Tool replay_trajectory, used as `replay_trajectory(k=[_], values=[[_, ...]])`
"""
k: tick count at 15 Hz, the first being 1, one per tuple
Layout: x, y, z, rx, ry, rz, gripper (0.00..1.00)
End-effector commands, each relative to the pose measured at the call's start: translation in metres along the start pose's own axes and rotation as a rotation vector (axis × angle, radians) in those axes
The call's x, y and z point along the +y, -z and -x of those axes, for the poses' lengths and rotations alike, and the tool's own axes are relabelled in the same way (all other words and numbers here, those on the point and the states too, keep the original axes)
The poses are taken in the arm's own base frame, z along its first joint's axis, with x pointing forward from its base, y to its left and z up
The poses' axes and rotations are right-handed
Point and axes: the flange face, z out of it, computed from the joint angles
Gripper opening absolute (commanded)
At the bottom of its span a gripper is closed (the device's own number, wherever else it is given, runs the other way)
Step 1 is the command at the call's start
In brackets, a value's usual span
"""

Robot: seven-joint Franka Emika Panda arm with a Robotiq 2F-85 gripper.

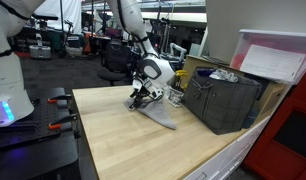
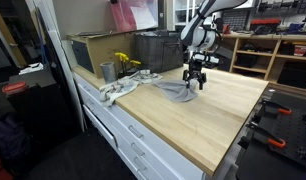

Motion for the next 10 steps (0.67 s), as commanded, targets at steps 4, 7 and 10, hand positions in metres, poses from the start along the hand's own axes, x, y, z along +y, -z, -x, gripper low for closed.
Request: replay_trajectory(k=[4,7,10], values=[[-0.0069,-0.0121,0.0074,-0.006,0.022,-0.025,0.95],[-0.0066,-0.0064,0.0052,0.005,0.024,-0.017,0.95],[-0.004,-0.0065,0.0027,0.011,0.018,-0.012,0.97]])
